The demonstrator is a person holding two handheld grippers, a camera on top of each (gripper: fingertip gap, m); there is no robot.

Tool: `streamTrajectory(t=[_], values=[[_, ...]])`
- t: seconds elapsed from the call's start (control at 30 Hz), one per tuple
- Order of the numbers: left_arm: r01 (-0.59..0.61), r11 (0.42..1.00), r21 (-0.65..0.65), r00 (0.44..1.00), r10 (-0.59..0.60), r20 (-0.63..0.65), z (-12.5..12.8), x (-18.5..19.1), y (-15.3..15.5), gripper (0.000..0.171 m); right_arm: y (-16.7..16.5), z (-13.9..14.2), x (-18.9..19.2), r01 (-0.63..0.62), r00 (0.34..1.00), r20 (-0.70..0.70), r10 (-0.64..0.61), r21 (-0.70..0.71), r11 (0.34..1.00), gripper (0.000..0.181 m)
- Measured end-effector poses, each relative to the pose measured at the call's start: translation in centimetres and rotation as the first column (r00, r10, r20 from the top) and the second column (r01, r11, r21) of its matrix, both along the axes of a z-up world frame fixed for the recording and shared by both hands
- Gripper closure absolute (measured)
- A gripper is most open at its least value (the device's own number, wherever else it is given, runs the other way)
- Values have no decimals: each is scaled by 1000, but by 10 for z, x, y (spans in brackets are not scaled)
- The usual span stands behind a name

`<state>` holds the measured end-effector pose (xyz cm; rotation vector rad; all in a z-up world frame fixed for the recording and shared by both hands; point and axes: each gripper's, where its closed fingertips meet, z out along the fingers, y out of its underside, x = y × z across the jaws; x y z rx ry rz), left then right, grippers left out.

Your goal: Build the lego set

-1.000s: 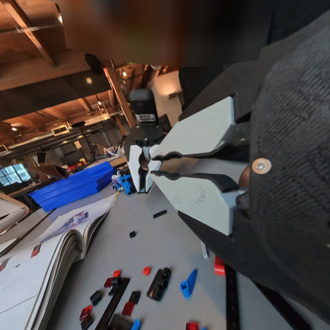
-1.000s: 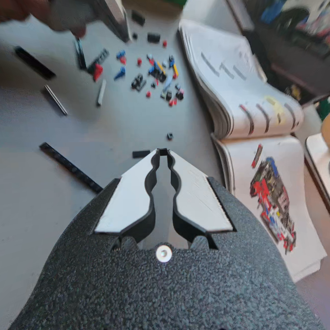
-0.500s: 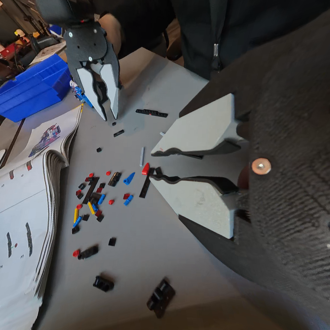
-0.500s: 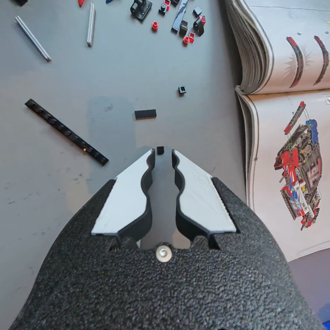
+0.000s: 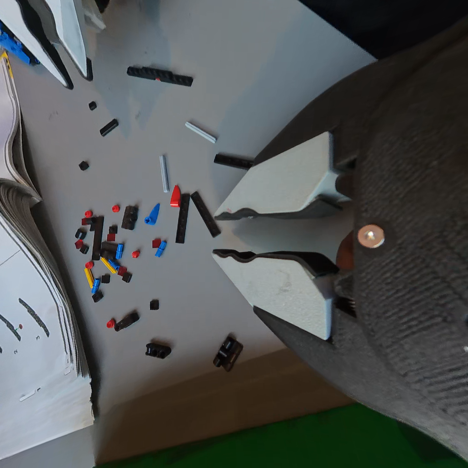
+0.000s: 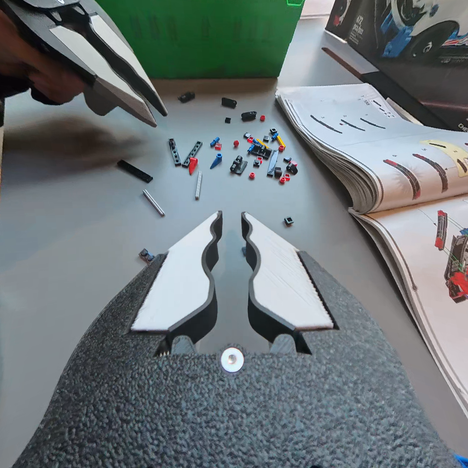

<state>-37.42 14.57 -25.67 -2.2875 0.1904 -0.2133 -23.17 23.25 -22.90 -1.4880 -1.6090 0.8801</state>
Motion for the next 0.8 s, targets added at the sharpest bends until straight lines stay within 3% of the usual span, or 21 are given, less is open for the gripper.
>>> streamTrajectory(t=[0.13, 0.27, 0.37, 0.5, 0.7, 0.8], values=[[-95, 995, 19, 995, 96, -42, 5, -22, 6, 152, 6, 4, -7, 6, 999, -44, -3, 65, 998, 171], [-130, 990, 48, 989, 133, -70, 13, -37, 24, 153, 7, 4, -14, 2, 997, -80, 1, 36, 999, 172], [-85, 995, 51, 988, 91, -126, 13, -39, 51, 155, 5, 2, -17, -6, 996, -84, 8, 25, 1000, 172], [-49, 999, -19, 979, 44, -198, -6, -49, 74, 154, 3, 4, -15, -14, 996, -91, 17, 40, 999, 172], [-16, 995, -102, 977, -6, -211, -23, -47, 80, 154, 5, 8, -10, -12, 995, -103, 16, 37, 999, 172], [-1, 996, -94, 981, -17, -192, -24, -43, 82, 164, 6, 13, -10, -15, 993, -116, 19, 35, 999, 172]])
